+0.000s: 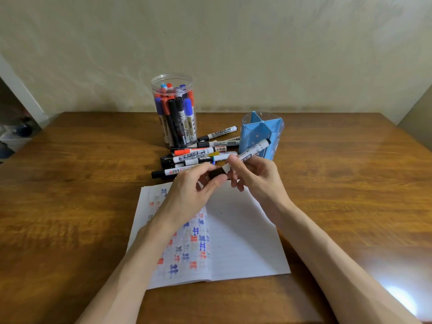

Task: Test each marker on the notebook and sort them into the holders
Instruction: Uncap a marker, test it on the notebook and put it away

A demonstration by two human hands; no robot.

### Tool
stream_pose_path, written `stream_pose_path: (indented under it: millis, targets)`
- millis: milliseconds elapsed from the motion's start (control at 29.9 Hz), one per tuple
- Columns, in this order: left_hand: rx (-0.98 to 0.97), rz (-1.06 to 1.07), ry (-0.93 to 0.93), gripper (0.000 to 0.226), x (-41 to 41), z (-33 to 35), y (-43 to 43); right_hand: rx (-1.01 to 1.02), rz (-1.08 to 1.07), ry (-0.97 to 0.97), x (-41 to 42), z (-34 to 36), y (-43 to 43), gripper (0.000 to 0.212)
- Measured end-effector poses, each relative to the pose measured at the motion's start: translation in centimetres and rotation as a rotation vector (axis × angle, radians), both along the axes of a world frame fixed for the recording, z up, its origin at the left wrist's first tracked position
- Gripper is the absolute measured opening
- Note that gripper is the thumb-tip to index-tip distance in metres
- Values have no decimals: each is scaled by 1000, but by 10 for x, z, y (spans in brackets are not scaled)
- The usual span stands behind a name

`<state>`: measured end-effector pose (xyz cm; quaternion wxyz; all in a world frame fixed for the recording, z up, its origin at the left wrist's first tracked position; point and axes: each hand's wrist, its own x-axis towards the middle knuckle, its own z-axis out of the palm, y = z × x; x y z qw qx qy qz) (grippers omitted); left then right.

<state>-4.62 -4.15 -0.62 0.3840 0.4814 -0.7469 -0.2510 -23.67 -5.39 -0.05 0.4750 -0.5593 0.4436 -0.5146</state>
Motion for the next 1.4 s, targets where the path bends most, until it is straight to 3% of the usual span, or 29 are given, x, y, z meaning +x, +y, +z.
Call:
stream_pose_path:
  millis: [167,301,435,602,769,1037,1404]
  targets:
    - [60,-30,15,24,2,2,0,-42,50,43,4,-1,3,45]
    - [168,-24,89,26,26,8,-4,2,-98,-155,-30,7,-10,41]
    - [184,44,167,35,43,13,-12,35,-100,-155,-45,8,-12,41]
    - [187,24,-40,16,29,7,-10,58,-30,-16,-9,-3,-7,28]
    - [165,-1,-240,21,45,9,-9,1,-91,119,0,-8,-2,20]
    - [129,-44,-197,26,52,-9,-9,-42,-142,241,22,-13,-7,18]
    - [20,-24,-309,27,55,-11,-8,-92,-139,295,30,-27,-13,7]
